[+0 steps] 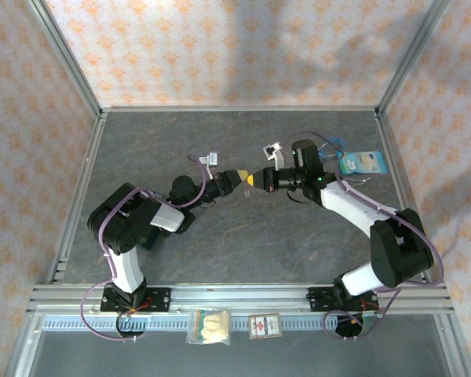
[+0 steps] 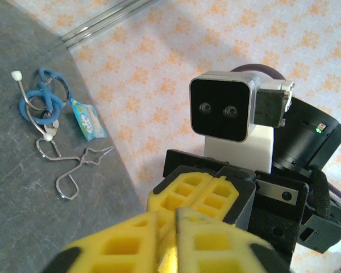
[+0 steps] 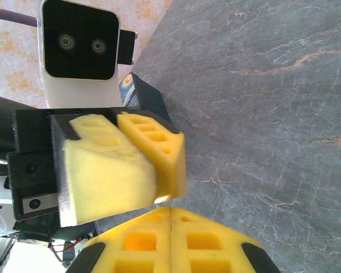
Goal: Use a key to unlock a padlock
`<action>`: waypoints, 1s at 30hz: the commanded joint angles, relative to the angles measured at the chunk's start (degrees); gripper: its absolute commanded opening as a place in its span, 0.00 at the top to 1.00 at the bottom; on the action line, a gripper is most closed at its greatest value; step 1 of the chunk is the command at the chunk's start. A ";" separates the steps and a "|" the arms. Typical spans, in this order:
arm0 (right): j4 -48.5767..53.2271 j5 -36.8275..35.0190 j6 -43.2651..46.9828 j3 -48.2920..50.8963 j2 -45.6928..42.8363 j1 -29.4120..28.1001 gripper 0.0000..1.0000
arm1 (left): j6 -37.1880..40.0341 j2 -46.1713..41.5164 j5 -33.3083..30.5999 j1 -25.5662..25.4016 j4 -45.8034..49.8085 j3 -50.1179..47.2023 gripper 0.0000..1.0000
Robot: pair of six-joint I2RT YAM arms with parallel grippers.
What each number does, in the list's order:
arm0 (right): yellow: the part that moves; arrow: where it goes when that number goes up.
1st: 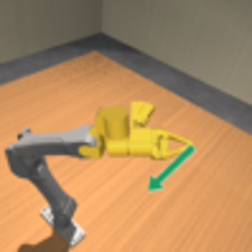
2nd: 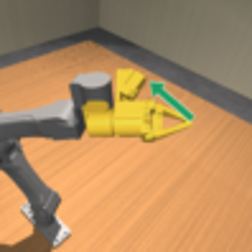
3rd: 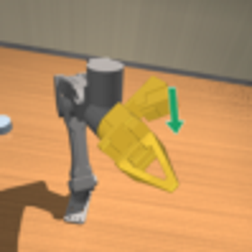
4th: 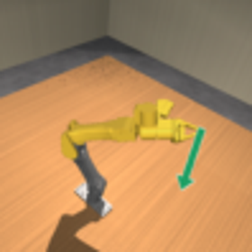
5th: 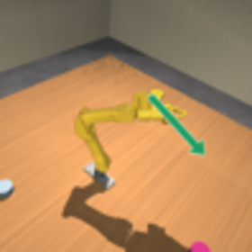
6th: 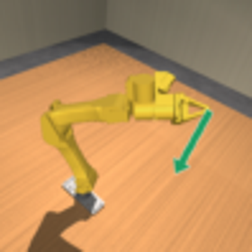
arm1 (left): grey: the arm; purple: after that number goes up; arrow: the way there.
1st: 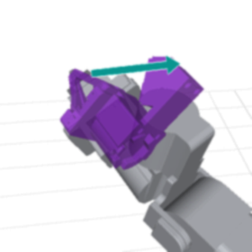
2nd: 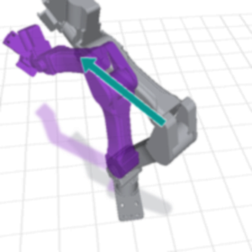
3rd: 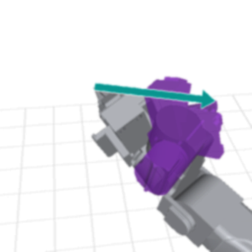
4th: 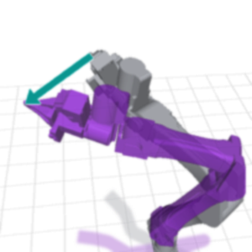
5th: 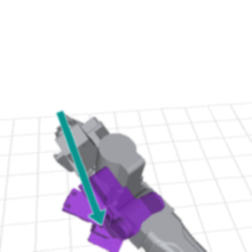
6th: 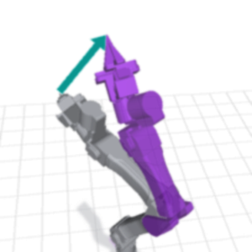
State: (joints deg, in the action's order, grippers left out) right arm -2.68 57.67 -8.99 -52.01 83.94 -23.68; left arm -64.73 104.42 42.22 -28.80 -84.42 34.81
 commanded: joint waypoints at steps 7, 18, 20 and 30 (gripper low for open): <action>-1.80 0.43 -0.16 -0.16 -0.10 0.03 1.00 | 0.39 0.36 1.38 -0.38 -3.12 0.77 1.00; 1.69 -12.64 -0.05 2.09 -1.94 -0.20 1.00 | 4.24 -3.23 -6.58 4.22 7.46 -2.22 1.00; 2.54 -17.11 -0.62 2.90 -1.77 -0.66 1.00 | 5.06 -4.89 -8.19 6.15 9.62 -3.06 1.00; 7.17 -38.48 -3.55 4.72 2.10 -7.28 0.77 | 19.52 -19.07 -20.20 9.29 36.04 -2.52 1.00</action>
State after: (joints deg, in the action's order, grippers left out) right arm 2.28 28.42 -11.00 -47.75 84.49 -30.24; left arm -52.49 88.51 27.55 -19.86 -59.35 31.35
